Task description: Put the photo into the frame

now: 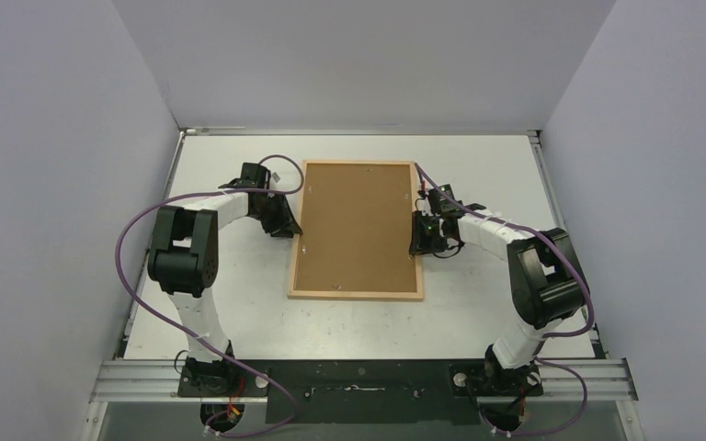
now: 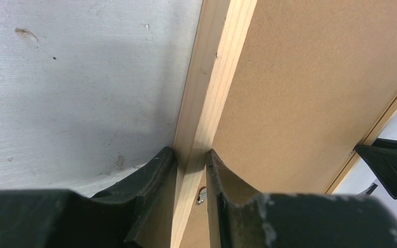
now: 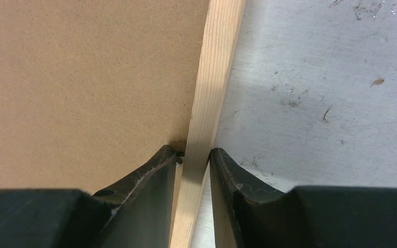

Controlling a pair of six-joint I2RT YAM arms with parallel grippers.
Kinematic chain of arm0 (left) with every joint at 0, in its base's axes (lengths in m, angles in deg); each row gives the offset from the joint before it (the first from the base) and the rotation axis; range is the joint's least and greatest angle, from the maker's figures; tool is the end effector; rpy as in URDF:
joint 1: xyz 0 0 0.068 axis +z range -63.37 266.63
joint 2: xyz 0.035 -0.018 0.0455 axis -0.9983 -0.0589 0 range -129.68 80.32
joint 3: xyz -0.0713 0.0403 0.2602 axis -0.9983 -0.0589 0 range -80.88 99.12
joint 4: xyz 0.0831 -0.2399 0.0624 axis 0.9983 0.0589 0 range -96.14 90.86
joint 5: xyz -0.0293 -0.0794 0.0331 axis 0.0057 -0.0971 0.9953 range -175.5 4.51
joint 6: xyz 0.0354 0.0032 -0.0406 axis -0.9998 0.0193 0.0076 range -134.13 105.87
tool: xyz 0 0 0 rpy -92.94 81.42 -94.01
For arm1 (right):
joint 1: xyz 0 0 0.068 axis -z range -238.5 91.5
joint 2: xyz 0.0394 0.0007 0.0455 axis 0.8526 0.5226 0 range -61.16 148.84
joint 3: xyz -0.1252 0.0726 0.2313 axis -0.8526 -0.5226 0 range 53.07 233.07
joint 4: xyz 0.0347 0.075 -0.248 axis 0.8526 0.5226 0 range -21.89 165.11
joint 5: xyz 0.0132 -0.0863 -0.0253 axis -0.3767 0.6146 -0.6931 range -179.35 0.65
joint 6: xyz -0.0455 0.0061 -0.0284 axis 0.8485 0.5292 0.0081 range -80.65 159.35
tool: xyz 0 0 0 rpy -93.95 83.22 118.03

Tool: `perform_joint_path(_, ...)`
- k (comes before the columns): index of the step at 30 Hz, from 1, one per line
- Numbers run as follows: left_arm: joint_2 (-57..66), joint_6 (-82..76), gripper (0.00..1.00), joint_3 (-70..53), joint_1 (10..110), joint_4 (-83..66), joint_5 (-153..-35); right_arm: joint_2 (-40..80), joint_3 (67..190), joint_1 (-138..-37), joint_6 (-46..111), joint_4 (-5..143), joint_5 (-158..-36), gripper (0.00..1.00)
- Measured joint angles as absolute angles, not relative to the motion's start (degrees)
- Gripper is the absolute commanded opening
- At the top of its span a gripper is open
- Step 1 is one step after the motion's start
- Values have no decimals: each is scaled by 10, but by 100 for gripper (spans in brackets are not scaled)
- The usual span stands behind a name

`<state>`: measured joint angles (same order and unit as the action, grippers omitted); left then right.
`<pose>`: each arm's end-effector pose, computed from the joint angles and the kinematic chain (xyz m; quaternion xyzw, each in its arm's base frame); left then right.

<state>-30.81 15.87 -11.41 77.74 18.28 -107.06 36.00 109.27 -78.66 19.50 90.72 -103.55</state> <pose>0.3748 -0.0719 0.1438 -0.1380 0.9519 -0.2403 0.1310 0.3025 0.1205 0.1630 -0.0308 0.9660 0.1906 0.1719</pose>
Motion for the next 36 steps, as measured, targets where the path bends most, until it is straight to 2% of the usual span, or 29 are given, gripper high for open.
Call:
perform_joint_path(6, -311, 181, 21, -113, 778, 177, -1073, 359, 1093, -784, 212, 911, -1042, 24)
perform_joint_path(14, -308, 218, 21, -126, 778, 150, -1073, 356, 1092, -780, 238, 919, -1053, 11)
perform_joint_path(16, -306, 223, 22, -131, 778, 142, -1073, 354, 1092, -780, 242, 924, -1054, 15)
perform_joint_path(18, -304, 227, 27, -135, 777, 136, -1073, 353, 1093, -780, 239, 928, -1053, 25)
perform_joint_path(21, -301, 232, 40, -139, 777, 127, -1073, 353, 1096, -779, 221, 937, -1044, 46)
perform_joint_path(23, -298, 243, 49, -144, 777, 117, -1080, 353, 1101, -780, 202, 950, -1036, 54)
perform_joint_path(26, -288, 242, 59, -150, 775, 103, -1090, 345, 1113, -784, 154, 974, -1011, 58)
perform_joint_path(28, -279, 238, 62, -158, 775, 100, -1092, 334, 1127, -788, 112, 988, -987, 59)
perform_joint_path(36, -213, 209, 67, -228, 775, 109, -1076, 275, 1144, -823, -27, 1039, -847, 61)
